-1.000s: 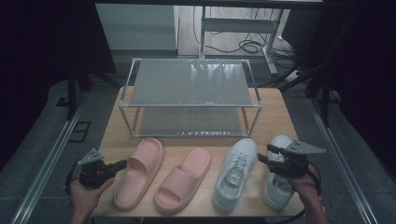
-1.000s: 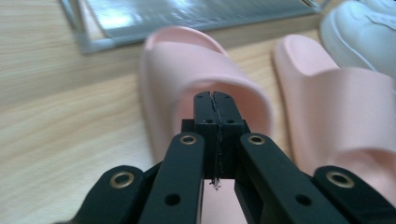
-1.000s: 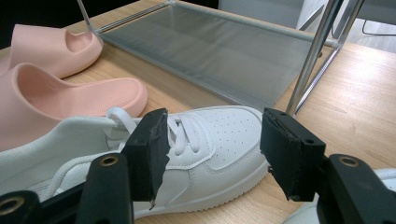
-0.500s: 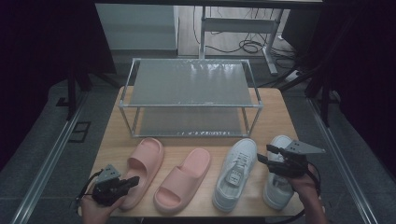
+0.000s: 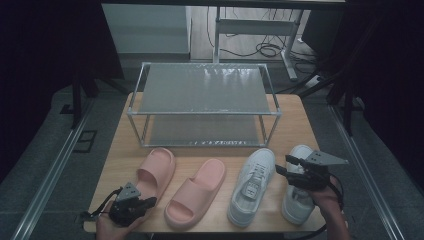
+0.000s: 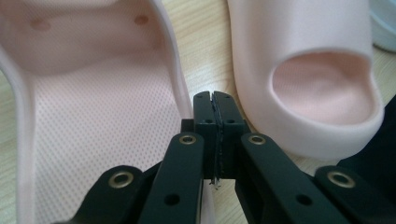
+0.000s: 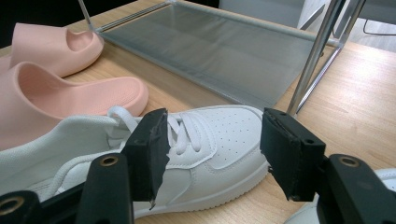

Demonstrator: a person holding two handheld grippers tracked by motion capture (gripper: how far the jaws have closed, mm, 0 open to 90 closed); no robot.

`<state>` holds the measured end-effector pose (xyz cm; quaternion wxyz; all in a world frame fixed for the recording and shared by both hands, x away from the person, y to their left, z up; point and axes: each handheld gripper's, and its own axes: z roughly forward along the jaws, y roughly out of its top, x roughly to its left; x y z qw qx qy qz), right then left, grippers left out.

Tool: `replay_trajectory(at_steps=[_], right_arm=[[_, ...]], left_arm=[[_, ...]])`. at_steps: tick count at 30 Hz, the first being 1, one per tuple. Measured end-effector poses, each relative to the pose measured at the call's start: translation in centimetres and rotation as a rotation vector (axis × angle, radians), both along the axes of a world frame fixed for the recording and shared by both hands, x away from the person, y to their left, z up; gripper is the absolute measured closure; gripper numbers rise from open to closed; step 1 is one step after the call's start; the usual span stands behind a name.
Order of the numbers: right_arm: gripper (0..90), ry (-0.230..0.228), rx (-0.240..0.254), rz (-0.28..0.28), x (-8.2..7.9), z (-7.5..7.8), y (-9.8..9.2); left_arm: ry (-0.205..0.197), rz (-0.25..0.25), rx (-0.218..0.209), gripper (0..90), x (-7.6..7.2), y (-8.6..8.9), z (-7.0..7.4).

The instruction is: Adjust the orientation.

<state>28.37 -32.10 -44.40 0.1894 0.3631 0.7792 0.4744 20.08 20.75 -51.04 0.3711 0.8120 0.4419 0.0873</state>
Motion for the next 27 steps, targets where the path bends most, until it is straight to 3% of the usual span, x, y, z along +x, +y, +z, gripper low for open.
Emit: replay_trajectory(at_steps=[11, 16, 27], right_arm=[[42.5, 0.001, -0.004, 0.000, 0.0, 0.0, 0.0], [42.5, 0.000, -0.004, -0.001, 0.0, 0.0, -0.1], [42.5, 0.001, -0.003, -0.003, 0.1, -0.1, -0.1]], left_arm=[[0.006, 0.009, 0.010, 90.0, -0.2, 0.1, -0.1], [0.011, 0.022, -0.003, 90.0, -0.3, 0.8, -0.1], [0.010, 0.051, 0.019, 90.0, -0.6, 1.9, 0.0]])
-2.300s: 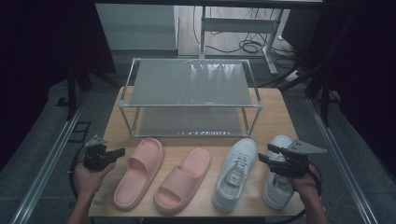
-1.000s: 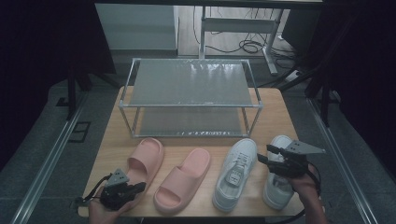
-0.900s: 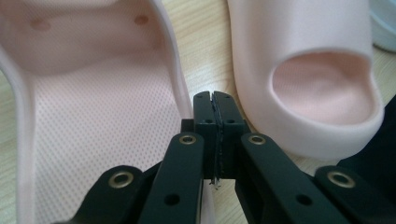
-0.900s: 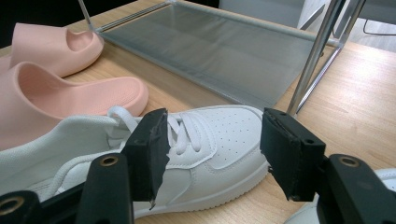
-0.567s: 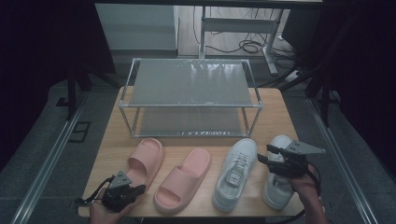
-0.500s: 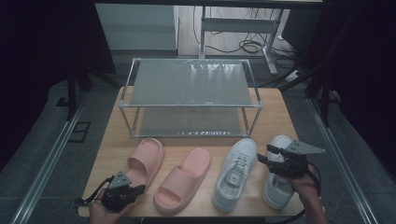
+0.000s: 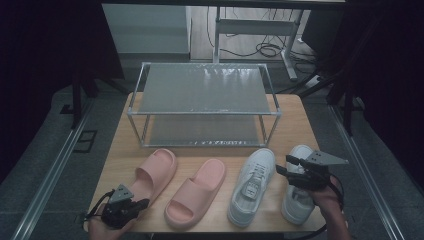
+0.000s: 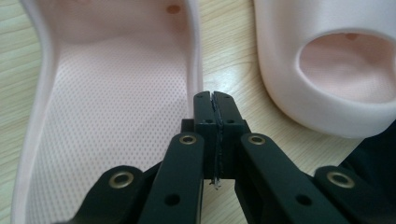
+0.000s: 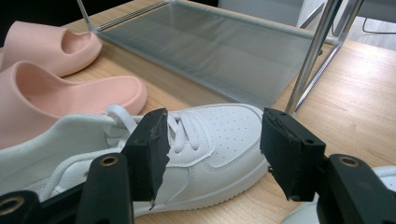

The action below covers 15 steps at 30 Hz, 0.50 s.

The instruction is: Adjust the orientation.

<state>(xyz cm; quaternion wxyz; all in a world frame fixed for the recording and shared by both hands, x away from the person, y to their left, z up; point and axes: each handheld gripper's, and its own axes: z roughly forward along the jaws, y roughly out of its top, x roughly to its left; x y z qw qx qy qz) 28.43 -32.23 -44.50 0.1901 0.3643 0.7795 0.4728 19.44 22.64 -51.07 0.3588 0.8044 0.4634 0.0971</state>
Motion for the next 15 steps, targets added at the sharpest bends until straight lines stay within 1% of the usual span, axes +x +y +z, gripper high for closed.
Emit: replay_trajectory(at_steps=[1, 4, 8, 10, 15], right_arm=[[42.5, 0.000, 0.000, 0.000, 0.0, 0.0, 0.0], [42.5, -0.001, -0.001, 0.000, 0.0, 0.0, 0.0], [42.5, 0.000, -0.002, 0.000, 0.0, 0.0, 0.0], [42.5, 0.001, -0.002, -0.001, 0.0, 0.0, 0.0], [42.5, 0.002, -0.004, 0.000, 0.0, -0.1, 0.0]], left_arm=[[0.000, 0.000, 0.000, 90.0, 0.0, 0.0, 0.0], [0.001, 0.023, 0.015, 89.8, -0.1, 0.6, 0.1], [0.004, 0.039, 0.004, 89.8, -0.2, 1.3, 0.2], [0.001, 0.047, 0.012, 89.7, -0.2, 1.4, 0.2], [0.001, 0.050, 0.007, 89.4, 0.0, 1.5, 0.3]])
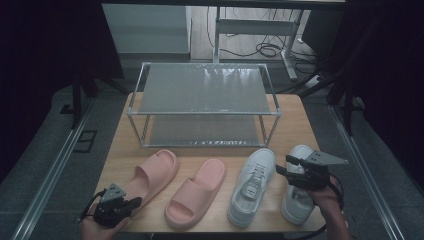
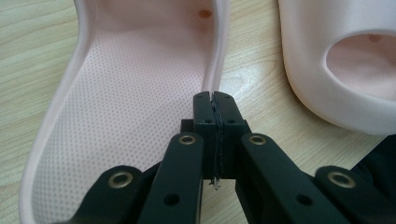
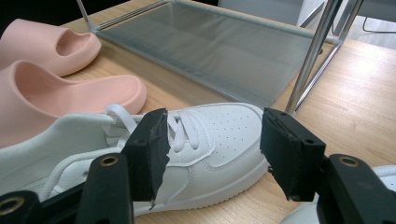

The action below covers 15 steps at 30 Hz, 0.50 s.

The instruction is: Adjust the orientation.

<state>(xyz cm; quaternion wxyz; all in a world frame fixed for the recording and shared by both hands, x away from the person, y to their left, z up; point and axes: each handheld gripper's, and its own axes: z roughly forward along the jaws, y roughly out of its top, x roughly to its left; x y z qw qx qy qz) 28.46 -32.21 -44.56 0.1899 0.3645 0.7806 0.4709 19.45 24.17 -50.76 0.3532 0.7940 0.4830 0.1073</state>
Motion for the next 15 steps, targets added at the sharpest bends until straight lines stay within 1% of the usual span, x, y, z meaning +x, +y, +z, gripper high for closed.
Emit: replay_trajectory(at_steps=[2, 4, 6, 7, 8, 10, 13, 15], right_arm=[[42.5, -0.001, 0.001, 0.000, 0.0, 0.0, 0.0], [42.5, -0.002, 0.005, -0.002, 0.0, 0.0, 0.0], [42.6, -0.003, 0.004, -0.004, -0.1, 0.1, -0.1], [42.6, -0.005, 0.006, -0.005, -0.1, 0.1, -0.1], [42.6, -0.005, 0.006, -0.005, -0.1, 0.1, -0.1], [42.6, -0.004, 0.004, -0.004, -0.1, 0.1, -0.1], [42.6, -0.004, 0.001, -0.002, -0.1, 0.1, 0.0], [42.6, -0.004, 0.001, -0.002, -0.1, 0.1, 0.0]], left_arm=[[0.000, 0.001, -0.004, 88.7, 0.1, 0.0, 0.1], [-0.006, 0.001, -0.018, 87.0, 0.1, 0.1, 0.2], [-0.013, 0.010, -0.023, 83.2, 0.2, 0.1, 0.3], [-0.019, 0.018, -0.025, 76.0, 0.3, 0.1, 0.4], [-0.022, 0.026, -0.029, 76.0, 0.3, 0.0, 0.5], [-0.039, 0.029, -0.032, 73.2, 0.5, -0.1, 0.8], [-0.056, 0.023, -0.040, 66.9, 1.1, -0.5, 1.5], [-0.057, 0.017, -0.044, 66.4, 1.4, -0.6, 1.6]])
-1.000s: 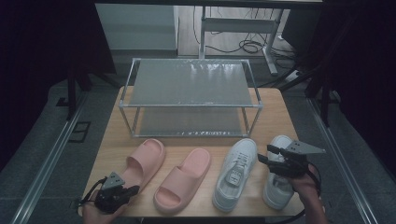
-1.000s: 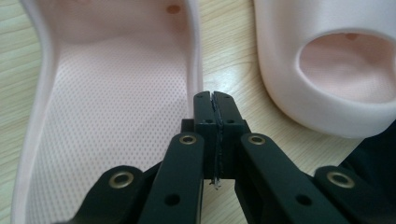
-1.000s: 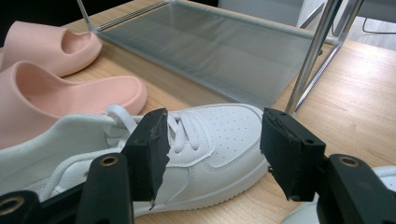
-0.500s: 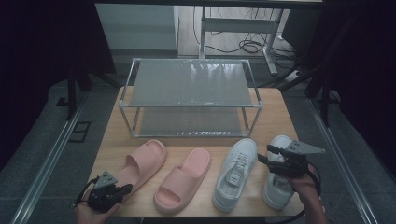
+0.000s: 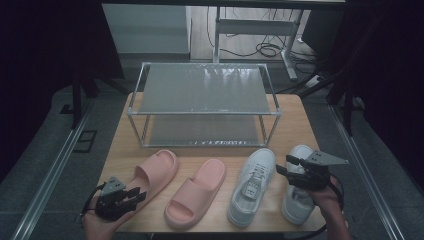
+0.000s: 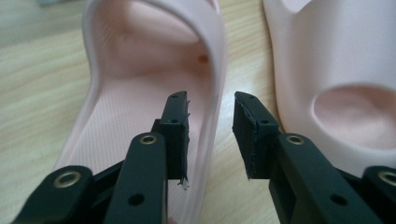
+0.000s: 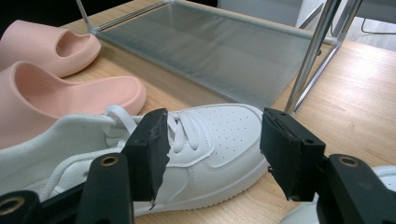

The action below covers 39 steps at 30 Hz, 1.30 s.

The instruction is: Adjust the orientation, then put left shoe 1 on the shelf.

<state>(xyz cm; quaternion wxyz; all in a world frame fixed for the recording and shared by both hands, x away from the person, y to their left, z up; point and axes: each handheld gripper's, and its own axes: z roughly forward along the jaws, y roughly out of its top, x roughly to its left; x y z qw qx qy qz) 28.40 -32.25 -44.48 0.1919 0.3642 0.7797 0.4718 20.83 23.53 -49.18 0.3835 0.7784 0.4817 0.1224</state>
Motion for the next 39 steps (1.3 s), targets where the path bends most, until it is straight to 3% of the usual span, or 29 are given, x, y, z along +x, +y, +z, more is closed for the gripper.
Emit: replay_trajectory(at_steps=[16, 30, 39], right_arm=[[42.6, -0.001, 0.003, 0.000, -0.1, 0.0, 0.0], [42.6, 0.001, 0.004, -0.001, 0.0, 0.0, -0.1], [42.6, 0.002, 0.002, -0.001, 0.0, 0.0, -0.1]], left_arm=[[0.018, -0.019, -0.017, 61.6, 2.3, -1.6, -0.4], [0.022, -0.032, 0.011, 72.8, 4.1, -2.5, -1.3], [0.026, -0.041, 0.010, 75.3, 4.2, -2.6, -1.5]])
